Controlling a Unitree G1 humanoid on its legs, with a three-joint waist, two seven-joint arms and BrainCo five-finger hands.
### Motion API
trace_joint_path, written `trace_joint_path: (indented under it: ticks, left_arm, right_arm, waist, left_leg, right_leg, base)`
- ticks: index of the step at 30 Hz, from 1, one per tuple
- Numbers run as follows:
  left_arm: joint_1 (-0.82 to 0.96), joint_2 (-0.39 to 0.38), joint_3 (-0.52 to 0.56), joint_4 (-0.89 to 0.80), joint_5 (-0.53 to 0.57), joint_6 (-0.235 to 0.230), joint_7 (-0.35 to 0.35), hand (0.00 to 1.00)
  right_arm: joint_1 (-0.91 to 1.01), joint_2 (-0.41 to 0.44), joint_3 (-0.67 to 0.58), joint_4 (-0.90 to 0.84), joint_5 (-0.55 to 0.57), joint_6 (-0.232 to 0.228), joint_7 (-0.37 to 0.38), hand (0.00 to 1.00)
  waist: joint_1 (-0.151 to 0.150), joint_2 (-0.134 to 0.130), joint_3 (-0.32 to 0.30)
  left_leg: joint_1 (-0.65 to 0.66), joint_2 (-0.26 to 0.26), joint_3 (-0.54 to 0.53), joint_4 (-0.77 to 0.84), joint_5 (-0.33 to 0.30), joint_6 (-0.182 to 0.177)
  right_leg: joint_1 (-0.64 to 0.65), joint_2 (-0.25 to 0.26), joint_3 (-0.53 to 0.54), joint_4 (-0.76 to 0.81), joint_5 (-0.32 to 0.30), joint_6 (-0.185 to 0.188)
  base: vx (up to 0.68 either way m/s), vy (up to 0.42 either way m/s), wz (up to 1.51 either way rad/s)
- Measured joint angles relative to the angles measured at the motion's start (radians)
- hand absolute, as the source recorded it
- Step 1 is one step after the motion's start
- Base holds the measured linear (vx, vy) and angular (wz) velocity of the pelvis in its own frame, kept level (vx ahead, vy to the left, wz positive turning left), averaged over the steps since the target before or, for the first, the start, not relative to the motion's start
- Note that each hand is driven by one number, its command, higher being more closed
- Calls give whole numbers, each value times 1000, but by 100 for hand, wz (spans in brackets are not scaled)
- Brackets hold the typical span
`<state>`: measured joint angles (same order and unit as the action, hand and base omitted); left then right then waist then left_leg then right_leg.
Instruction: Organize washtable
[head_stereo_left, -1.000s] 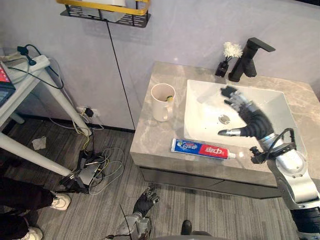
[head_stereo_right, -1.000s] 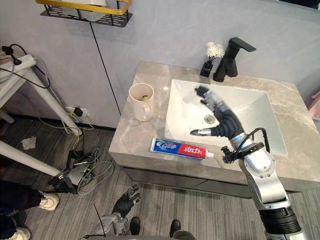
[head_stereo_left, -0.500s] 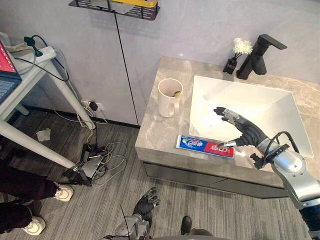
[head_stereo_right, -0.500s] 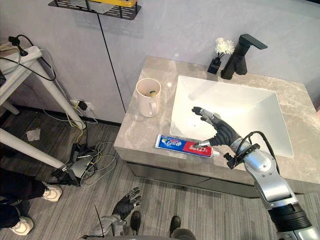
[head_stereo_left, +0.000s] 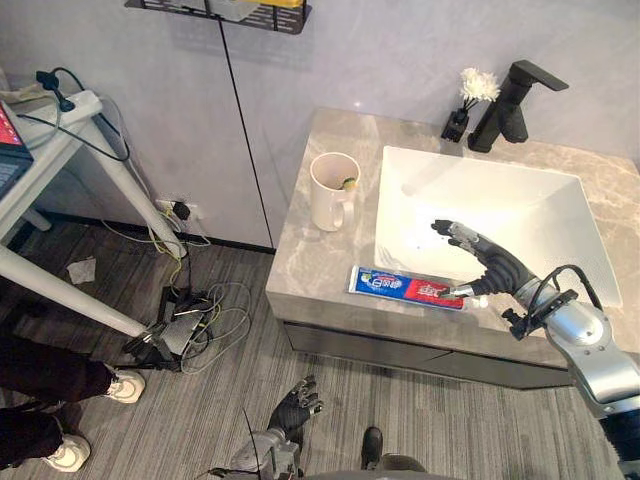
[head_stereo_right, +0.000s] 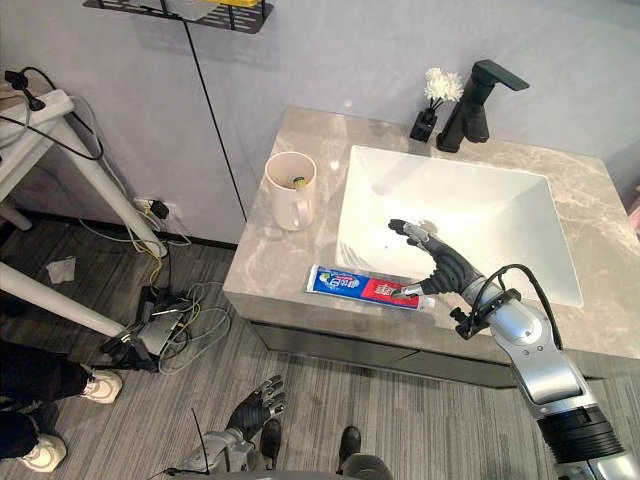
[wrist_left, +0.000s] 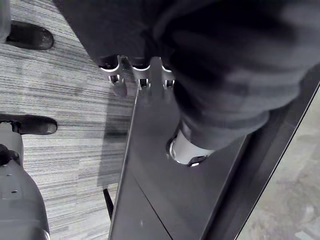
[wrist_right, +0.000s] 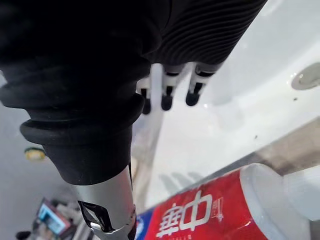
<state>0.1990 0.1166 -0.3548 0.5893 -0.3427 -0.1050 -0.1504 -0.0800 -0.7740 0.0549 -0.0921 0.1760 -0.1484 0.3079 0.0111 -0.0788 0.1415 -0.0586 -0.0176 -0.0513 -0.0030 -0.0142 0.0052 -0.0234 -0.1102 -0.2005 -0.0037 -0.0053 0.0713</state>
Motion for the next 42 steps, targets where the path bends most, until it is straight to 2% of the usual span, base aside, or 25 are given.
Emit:
trace_joint_path:
  ticks: [7, 15, 30, 31, 33, 42]
  left_arm:
    - [-8, 5, 0, 0, 0, 0, 0, 0]
    - [-21, 7, 0, 0, -1, 0, 1, 0]
    - [-25, 16, 0, -1, -20, 0, 0, 0]
    - [-25, 17, 0, -2, -20, 0, 0, 0]
    - [-25, 25, 0, -13, -20, -1, 0, 0]
    - [-26, 27, 0, -29, -22, -1, 1, 0]
  right_arm:
    - [2, 0, 0, -4, -10, 0, 0, 0]
    - [42, -3, 0, -12, -43, 0, 4, 0]
    - [148, -62, -2, -52, -69, 0, 45, 0]
    - [150, -61, -2, -52, -69, -1, 45, 100]
    - [149, -62, -2, -52, -70, -1, 46, 100]
    - [99, -78, -16, -38, -89, 4, 14, 100]
  waist:
    - [0, -11, 16]
    - [2, -12, 34]
    - [2, -16, 49]
    - [2, -18, 51]
    - [3, -27, 60]
    - [7, -28, 71]
  left_leg:
    - [-3, -1, -5, 1, 0, 0]
    - [-13, -3, -27, 3, 0, 0]
    - [-24, -3, -53, 4, 0, 0]
    - [-24, -3, -56, 4, 0, 0]
    - [-26, -3, -63, 4, 2, -2]
    - [-43, -1, -80, 4, 7, -6]
  right_leg:
    - [0, -1, -4, 0, 0, 0]
    - [-1, -1, -22, 2, 0, 0]
    - [-3, 0, -40, 9, -8, -9]
    - [-3, 0, -41, 12, -11, -10]
    - [-5, 0, -44, 18, -19, -12]
    - [-15, 3, -47, 20, -19, -12]
  base:
    - [-3, 2, 2]
    - [1, 4, 8]
    - [-2, 3, 4]
    - [-13, -7, 12]
    - [-14, -8, 9]
    - [4, 1, 6]
